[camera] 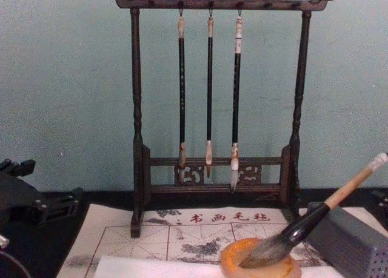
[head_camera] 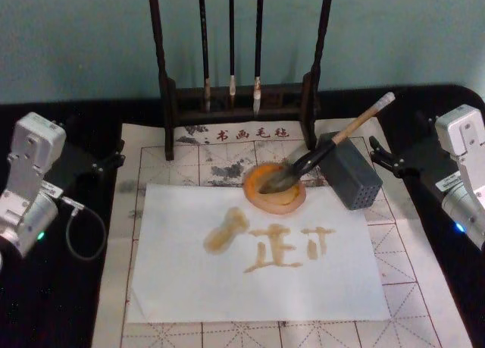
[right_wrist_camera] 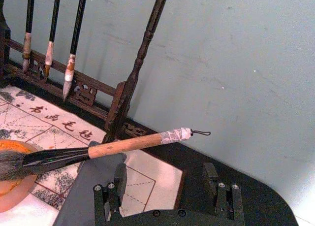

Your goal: Pick up the brush from the inkstone, write on the paper, then place the brush back to its original position.

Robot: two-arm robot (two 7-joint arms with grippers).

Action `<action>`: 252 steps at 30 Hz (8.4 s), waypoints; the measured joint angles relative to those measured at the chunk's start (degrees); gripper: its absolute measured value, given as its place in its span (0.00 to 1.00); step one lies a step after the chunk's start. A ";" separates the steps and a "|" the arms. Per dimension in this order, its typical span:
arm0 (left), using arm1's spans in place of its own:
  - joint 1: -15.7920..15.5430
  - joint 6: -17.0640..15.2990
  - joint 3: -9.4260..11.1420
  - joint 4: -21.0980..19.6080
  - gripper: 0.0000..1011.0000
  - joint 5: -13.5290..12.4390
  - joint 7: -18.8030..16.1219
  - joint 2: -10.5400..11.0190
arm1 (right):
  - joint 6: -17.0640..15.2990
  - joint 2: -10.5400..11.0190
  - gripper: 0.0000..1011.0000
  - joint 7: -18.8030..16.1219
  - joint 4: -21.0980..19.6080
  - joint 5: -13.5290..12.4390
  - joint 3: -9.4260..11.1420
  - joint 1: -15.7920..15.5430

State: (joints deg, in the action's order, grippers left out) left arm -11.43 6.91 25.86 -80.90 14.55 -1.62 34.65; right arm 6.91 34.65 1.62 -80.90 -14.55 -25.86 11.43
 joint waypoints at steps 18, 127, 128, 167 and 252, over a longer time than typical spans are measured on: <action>0.00 0.00 0.00 0.00 0.99 0.00 0.00 0.00 | 0.00 0.00 0.99 0.00 0.00 0.00 0.00 0.00; 0.00 0.00 0.00 0.00 0.99 0.00 0.00 0.00 | -27.48 -14.67 0.99 -6.63 -0.72 -43.82 16.40 1.19; 0.00 0.00 0.00 0.00 0.99 0.00 0.00 0.00 | -27.48 -14.83 0.99 -6.46 -0.60 -44.08 16.37 1.32; 0.00 0.00 0.00 0.00 0.99 0.00 0.00 0.00 | -22.10 -17.31 0.99 -1.58 3.15 -50.07 13.17 4.30; 0.00 0.00 0.00 0.00 0.99 0.00 0.00 0.00 | -19.48 -15.83 0.20 -1.38 6.40 -51.86 8.68 7.11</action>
State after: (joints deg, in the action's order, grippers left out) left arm -11.43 6.91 25.86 -80.90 14.55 -1.62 34.65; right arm -12.57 18.81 0.24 -74.50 -66.40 -17.19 18.54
